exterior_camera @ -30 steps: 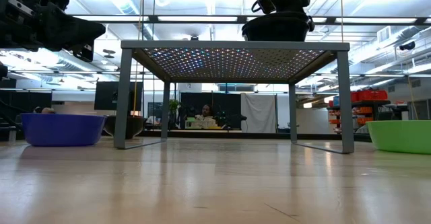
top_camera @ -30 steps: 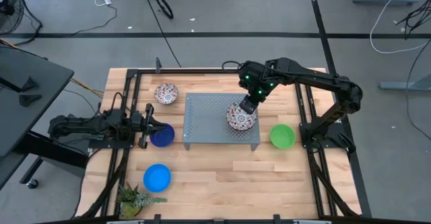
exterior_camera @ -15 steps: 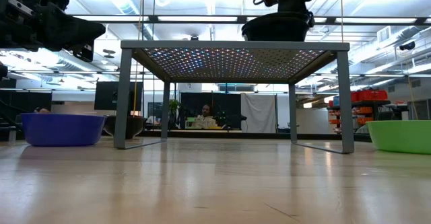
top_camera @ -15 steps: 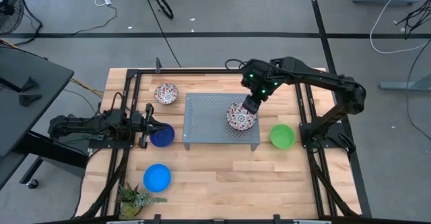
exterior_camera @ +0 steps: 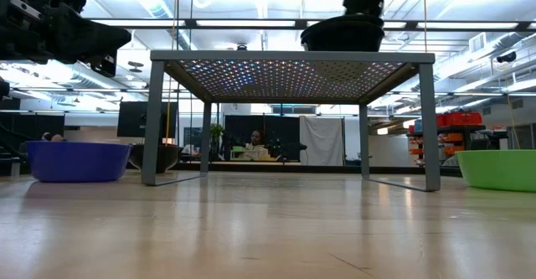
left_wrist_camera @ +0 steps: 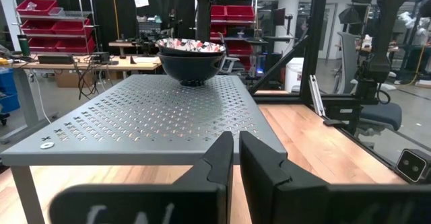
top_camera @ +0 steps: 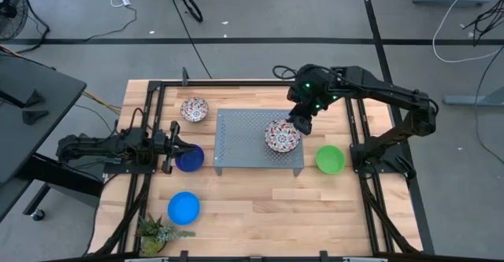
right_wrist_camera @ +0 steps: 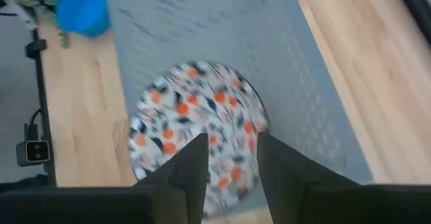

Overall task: Pick & Place Mini bowls
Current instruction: Stack the bottom white patterned bowl on top of the white patterned bowl on the shelf

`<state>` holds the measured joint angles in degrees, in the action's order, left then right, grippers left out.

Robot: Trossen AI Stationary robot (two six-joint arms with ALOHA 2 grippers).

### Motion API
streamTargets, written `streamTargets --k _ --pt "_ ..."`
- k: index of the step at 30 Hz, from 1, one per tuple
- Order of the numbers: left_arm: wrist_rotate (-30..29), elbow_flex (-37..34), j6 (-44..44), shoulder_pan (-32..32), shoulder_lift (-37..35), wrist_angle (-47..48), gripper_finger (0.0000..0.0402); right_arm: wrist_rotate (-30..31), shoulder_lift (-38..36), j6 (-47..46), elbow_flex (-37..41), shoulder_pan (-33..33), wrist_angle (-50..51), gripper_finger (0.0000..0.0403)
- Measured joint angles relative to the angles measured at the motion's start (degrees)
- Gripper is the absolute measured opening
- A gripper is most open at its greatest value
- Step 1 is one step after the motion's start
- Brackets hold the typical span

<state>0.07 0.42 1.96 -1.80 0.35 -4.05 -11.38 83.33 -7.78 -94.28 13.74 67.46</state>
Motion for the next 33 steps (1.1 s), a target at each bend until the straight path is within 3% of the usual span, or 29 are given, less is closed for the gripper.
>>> streamTargets --k 4,18,33 --pt "-0.01 0.01 -0.01 0.0 -0.01 0.0 0.0032 -0.01 -0.65 5.42 0.81 -0.92 -5.89 0.0098" --pt "-0.02 -0.01 -0.01 0.0 0.01 0.02 0.0032 -0.94 -8.29 19.87 16.29 -1.09 -23.99 0.0006" --pt "-0.02 0.01 -0.01 0.01 0.01 0.02 0.0032 -3.18 -13.47 24.1 29.21 0.65 -33.15 0.0001"
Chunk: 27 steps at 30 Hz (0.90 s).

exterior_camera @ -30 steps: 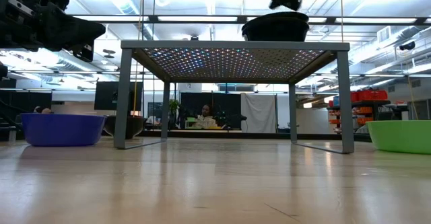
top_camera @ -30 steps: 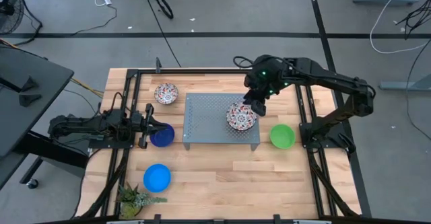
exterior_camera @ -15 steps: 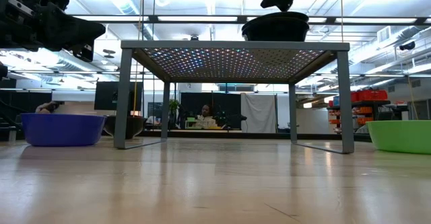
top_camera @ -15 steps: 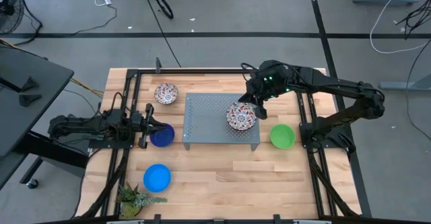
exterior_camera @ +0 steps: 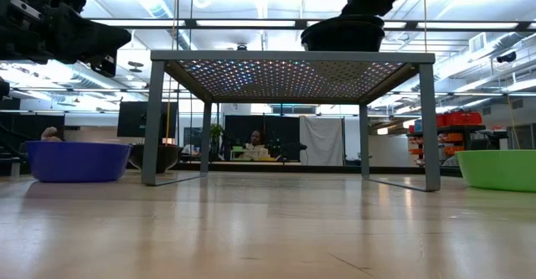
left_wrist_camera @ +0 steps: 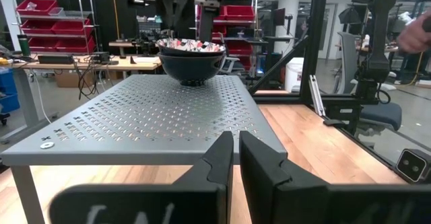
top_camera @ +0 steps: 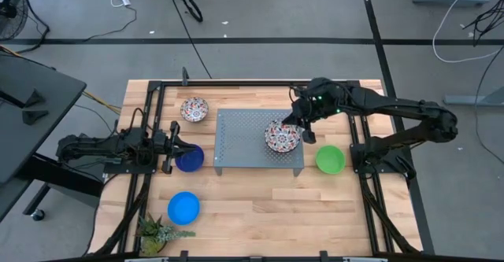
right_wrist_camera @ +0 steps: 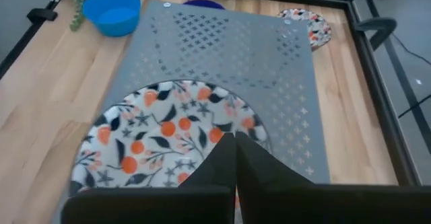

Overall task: Pick & Place Mini bowls
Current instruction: Stack the bottom white patterned bowl on top of the white patterned bowl on the shelf

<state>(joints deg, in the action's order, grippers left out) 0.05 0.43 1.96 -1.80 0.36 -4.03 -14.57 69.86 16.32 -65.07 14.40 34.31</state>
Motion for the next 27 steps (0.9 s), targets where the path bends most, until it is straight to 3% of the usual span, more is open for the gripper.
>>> streamTargets --k 5,10,27 --pt "0.0 0.0 0.0 0.01 0.0 0.0 0.0032 -0.17 -0.32 1.14 0.23 1.73 -0.05 0.0001" --pt "0.0 -0.01 0.0 0.0 -0.01 0.0 0.0032 -4.25 -0.32 2.71 0.23 2.45 0.1 0.0001" --pt "0.02 0.0 0.0 0.01 0.0 0.0 0.0032 -4.42 -0.32 6.16 0.27 4.17 4.4 0.0"
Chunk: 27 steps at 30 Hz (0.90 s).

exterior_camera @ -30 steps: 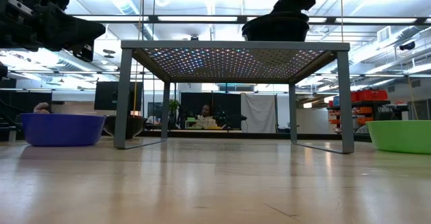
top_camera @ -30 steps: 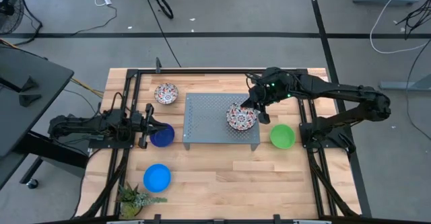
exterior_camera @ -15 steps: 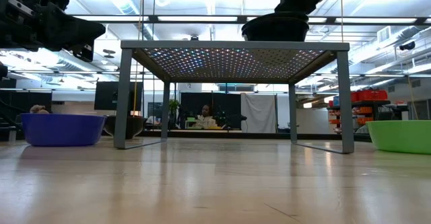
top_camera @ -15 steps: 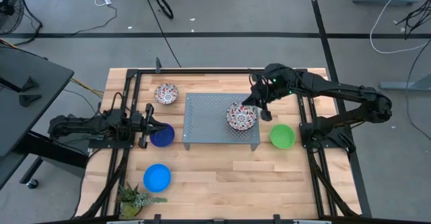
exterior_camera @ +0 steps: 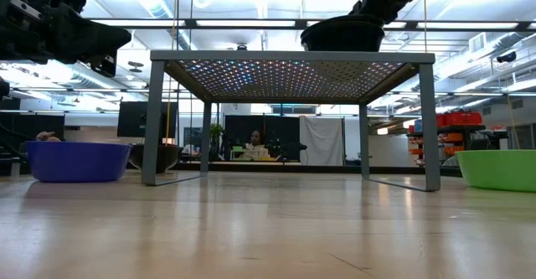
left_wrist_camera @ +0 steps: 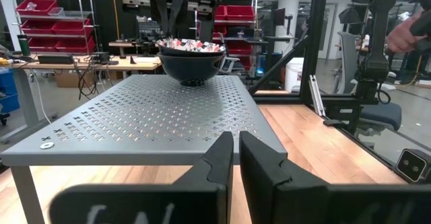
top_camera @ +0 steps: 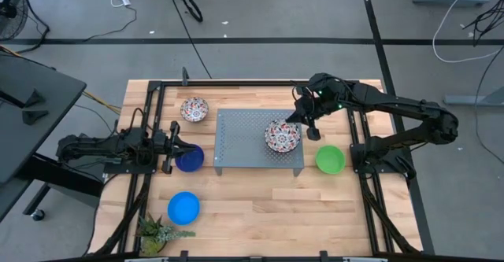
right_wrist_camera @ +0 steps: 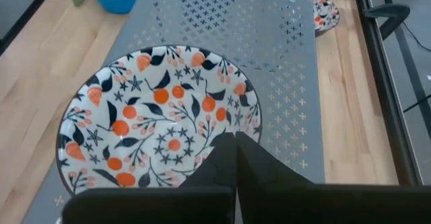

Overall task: Pick & Place Mini bowls
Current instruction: Stack the bottom white patterned bowl on top of the white patterned bowl on the shelf

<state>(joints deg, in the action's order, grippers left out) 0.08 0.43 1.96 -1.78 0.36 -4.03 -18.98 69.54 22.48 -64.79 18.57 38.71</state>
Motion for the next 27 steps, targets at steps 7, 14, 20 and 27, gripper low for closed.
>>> streamTargets --k 7,14,20,27 --pt "-0.01 -0.02 0.0 -0.01 -0.01 0.0 0.0032 0.5 0.0 0.78 0.0 0.0 1.7 0.0" --pt "-0.02 0.0 0.0 -0.02 -0.02 0.0 0.0032 1.89 0.0 1.0 0.0 -0.02 2.43 0.0" --pt "-0.02 0.0 0.0 0.0 0.0 0.0 0.0032 2.38 0.0 1.53 0.0 -0.02 2.85 0.0" --pt "-0.02 0.0 0.0 0.0 -0.02 0.0 0.0032 1.77 -0.14 1.46 0.0 0.0 2.18 0.0"
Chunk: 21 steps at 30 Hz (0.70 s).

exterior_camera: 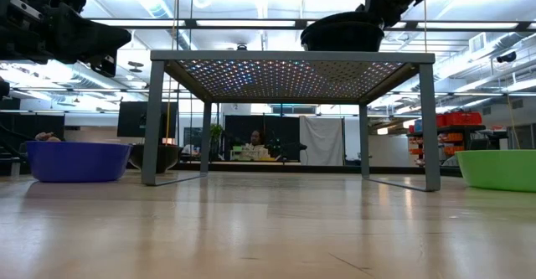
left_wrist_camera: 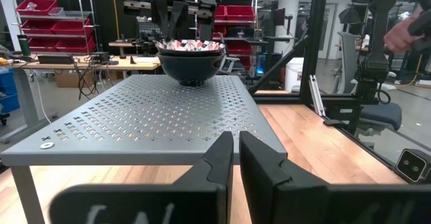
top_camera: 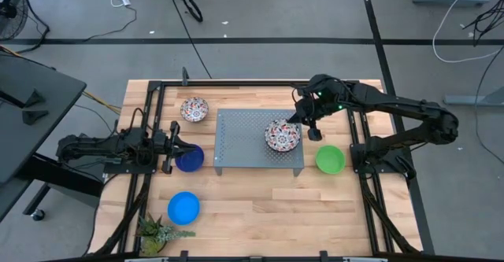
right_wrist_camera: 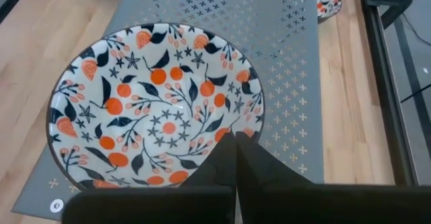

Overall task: Pick & Place Mini bowls
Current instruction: Stack the bottom white patterned bowl on top of the white patterned bowl on the shelf

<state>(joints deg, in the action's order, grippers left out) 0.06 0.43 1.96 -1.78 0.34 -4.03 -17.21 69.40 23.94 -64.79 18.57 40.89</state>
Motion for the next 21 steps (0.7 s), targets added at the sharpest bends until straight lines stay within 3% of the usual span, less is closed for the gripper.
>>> streamTargets --k 11,21 --pt "0.0 0.0 0.0 -0.02 0.02 -0.02 0.0032 -0.81 -4.44 -7.48 0.0 -1.58 -0.77 0.0" --pt "0.0 0.0 0.0 -0.02 0.01 0.0 0.0032 4.47 -5.72 -14.74 0.0 -8.49 0.39 0.0"
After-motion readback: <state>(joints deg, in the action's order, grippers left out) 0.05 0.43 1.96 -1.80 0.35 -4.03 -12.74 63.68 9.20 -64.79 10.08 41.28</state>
